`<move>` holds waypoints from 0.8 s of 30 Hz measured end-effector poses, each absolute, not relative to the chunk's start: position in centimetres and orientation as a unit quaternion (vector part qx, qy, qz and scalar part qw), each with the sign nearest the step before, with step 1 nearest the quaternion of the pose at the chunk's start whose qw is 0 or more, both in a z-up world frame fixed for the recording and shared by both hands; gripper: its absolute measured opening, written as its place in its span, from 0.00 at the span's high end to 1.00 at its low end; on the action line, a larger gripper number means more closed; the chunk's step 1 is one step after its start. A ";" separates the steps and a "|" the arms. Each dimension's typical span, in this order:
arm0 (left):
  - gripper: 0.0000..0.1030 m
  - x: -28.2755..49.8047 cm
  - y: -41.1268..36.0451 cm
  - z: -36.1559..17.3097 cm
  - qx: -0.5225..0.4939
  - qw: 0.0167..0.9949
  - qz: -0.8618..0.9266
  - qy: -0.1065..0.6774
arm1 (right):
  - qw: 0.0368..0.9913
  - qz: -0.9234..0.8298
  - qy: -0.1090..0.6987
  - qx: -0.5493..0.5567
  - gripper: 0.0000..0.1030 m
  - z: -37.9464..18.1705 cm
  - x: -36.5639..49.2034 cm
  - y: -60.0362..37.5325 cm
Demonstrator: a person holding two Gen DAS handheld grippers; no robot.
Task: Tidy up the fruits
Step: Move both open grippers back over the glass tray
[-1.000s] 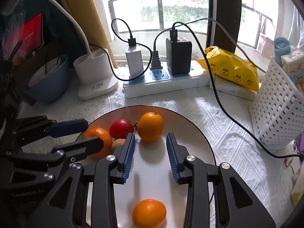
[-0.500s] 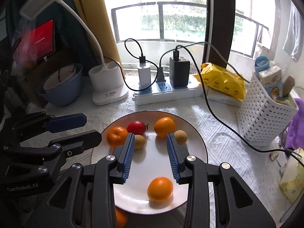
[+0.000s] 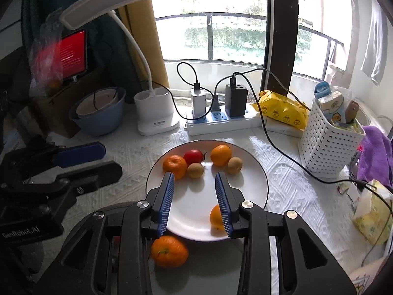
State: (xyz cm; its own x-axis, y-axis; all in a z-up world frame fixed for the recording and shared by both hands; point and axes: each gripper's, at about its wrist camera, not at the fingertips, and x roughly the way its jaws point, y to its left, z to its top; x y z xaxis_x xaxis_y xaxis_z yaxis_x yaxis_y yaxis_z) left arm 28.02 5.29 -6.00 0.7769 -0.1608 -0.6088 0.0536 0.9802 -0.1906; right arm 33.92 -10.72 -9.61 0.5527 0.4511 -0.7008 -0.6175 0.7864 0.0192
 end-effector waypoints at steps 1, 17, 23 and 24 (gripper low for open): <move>0.58 27.7 5.3 -5.9 -0.081 0.939 -0.056 0.328 | 0.874 0.306 0.360 -0.115 0.64 -9.6 33.6 -10.8; 0.58 22.6 6.0 -7.7 -0.095 0.935 -0.033 0.339 | 0.874 0.302 0.365 -0.110 0.64 -10.3 29.3 -12.5; 0.58 21.2 5.9 -9.0 -0.103 0.931 -0.027 0.349 | 0.871 0.303 0.370 -0.110 0.64 -11.0 27.8 -13.0; 0.58 21.0 5.8 -9.2 -0.104 0.930 -0.027 0.350 | 0.871 0.303 0.371 -0.110 0.64 -11.2 27.5 -13.1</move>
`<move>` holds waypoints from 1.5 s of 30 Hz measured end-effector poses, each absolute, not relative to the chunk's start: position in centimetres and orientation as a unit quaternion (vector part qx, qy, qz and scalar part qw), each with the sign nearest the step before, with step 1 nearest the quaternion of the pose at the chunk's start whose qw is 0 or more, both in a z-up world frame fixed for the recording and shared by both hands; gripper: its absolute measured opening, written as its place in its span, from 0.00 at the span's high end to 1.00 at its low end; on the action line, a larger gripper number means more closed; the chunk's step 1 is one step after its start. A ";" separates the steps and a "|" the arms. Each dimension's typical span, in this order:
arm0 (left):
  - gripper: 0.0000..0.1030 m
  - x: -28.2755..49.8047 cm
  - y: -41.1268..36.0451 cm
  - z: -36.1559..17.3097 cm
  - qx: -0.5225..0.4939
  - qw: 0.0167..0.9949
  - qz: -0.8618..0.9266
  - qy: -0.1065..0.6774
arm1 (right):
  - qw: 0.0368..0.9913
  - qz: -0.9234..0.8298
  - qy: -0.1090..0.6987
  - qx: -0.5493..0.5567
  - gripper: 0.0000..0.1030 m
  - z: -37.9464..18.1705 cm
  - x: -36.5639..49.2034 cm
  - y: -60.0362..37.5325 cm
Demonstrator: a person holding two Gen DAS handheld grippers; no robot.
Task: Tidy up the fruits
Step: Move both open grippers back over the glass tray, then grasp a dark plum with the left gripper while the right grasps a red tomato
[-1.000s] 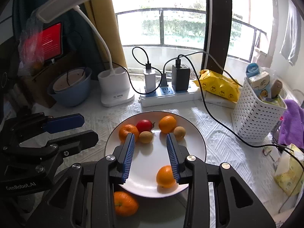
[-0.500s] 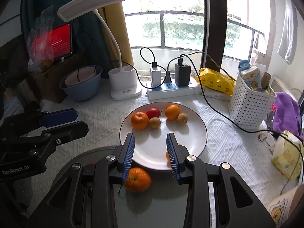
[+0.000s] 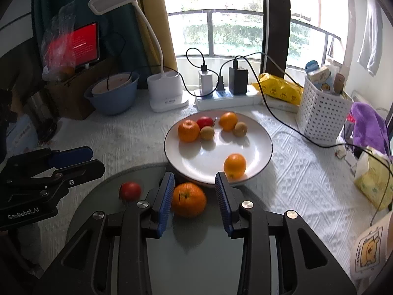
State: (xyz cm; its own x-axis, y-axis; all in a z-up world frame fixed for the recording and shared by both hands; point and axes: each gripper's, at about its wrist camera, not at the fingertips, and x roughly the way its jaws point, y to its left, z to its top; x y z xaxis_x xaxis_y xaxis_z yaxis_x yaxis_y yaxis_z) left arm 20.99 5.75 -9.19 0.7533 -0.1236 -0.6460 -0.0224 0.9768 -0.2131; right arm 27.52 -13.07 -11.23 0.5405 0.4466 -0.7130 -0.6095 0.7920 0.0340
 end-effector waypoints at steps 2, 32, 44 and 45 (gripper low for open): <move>0.58 20.7 5.5 -9.7 -0.105 0.928 -0.027 0.355 | 0.870 0.303 0.374 -0.108 0.64 -11.5 27.0 -13.3; 0.60 21.3 0.9 -15.1 -0.093 0.897 -0.037 0.431 | 0.858 0.298 0.414 -0.060 0.64 -15.5 27.1 -17.7; 0.75 20.5 0.7 -13.6 -0.088 0.903 -0.066 0.415 | 0.859 0.299 0.411 -0.066 0.64 -15.1 27.2 -17.2; 0.75 20.3 0.8 -13.4 -0.090 0.904 -0.069 0.412 | 0.859 0.300 0.410 -0.068 0.64 -15.0 27.1 -17.0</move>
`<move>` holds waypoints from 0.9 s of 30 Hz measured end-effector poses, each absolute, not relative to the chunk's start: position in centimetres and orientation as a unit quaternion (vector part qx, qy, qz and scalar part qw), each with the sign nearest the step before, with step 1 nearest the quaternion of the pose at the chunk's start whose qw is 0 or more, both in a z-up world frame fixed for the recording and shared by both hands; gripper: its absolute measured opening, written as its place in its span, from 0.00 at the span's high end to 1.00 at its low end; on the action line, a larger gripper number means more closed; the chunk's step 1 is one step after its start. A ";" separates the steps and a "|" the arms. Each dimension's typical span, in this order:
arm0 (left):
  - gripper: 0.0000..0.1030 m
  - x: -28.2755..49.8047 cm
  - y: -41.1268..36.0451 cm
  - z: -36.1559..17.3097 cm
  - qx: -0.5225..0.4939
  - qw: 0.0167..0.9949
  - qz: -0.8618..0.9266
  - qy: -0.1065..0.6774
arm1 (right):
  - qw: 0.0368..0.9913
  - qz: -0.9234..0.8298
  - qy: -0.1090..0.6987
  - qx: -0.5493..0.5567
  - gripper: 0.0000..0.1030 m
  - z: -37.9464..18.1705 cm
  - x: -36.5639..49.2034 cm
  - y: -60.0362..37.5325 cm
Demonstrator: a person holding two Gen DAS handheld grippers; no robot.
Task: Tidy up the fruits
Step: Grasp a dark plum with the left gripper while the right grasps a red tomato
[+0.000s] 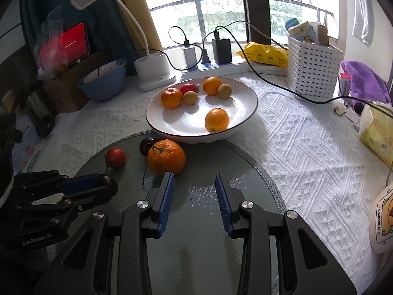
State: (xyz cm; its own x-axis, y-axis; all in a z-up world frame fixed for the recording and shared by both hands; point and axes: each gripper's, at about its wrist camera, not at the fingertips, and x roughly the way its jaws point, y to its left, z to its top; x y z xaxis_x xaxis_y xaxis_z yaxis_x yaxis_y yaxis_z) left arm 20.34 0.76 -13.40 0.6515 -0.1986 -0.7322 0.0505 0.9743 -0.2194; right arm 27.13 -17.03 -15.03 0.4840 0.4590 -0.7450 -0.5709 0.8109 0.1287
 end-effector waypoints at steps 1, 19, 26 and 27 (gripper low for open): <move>0.75 20.2 0.8 -13.2 -0.092 0.905 -0.073 0.409 | 0.858 0.301 0.410 -0.070 0.64 -15.0 27.1 -16.8; 0.75 17.0 5.8 -12.3 -0.115 0.915 -0.054 0.384 | 0.845 0.329 0.407 -0.108 0.64 -14.8 25.8 -12.1; 0.75 16.4 9.4 -12.5 -0.130 0.919 -0.022 0.371 | 0.834 0.344 0.411 -0.127 0.64 -15.2 25.4 -9.0; 0.75 16.3 9.9 -12.6 -0.133 0.919 -0.019 0.370 | 0.833 0.346 0.412 -0.130 0.64 -15.3 25.4 -8.5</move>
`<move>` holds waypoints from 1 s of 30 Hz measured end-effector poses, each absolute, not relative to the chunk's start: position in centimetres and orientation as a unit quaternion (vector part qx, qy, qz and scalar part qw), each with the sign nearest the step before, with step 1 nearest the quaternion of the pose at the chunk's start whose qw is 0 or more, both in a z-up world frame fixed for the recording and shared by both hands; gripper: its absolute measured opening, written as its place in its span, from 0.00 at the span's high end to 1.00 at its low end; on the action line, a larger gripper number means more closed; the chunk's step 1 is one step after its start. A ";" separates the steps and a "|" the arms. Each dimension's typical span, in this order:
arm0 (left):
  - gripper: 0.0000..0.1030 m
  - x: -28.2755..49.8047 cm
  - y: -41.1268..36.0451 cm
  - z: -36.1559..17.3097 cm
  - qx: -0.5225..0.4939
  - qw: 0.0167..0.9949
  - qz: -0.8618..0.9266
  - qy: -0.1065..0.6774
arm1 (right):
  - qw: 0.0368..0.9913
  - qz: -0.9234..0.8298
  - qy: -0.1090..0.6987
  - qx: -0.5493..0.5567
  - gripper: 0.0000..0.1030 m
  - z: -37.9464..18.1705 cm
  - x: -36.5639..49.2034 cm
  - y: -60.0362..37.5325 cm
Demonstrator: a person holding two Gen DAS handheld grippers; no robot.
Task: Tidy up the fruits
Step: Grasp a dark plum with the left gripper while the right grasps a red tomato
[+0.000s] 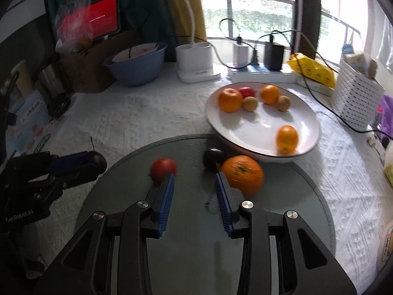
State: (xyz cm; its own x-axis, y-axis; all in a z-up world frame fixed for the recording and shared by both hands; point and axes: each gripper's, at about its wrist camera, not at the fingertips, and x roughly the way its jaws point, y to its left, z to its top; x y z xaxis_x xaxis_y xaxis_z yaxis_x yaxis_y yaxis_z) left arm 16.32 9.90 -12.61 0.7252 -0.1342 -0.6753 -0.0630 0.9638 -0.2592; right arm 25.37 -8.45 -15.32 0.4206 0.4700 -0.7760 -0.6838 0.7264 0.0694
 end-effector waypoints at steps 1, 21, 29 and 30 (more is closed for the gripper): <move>0.75 16.3 10.3 -12.7 -0.136 0.919 -0.017 0.369 | 0.831 0.348 0.413 -0.132 0.64 -15.4 25.3 -8.0; 0.75 15.4 14.2 -13.5 -0.158 0.922 0.002 0.353 | 0.811 0.345 0.441 -0.168 0.64 -17.9 25.6 -2.4; 0.75 15.5 13.7 -13.2 -0.151 0.923 0.003 0.355 | 0.808 0.343 0.446 -0.175 0.64 -18.6 25.6 -2.6; 0.75 15.5 13.6 -13.1 -0.150 0.923 0.002 0.355 | 0.809 0.344 0.444 -0.175 0.64 -18.6 25.6 -2.7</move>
State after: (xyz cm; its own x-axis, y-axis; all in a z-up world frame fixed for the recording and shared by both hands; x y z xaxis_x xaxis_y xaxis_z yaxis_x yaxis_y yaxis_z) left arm 15.48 13.61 -13.13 0.7485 -0.1021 -0.6552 -0.1105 0.9551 -0.2750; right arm 25.58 -2.68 -18.63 0.3690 0.4010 -0.8385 -0.7120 0.7018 0.0223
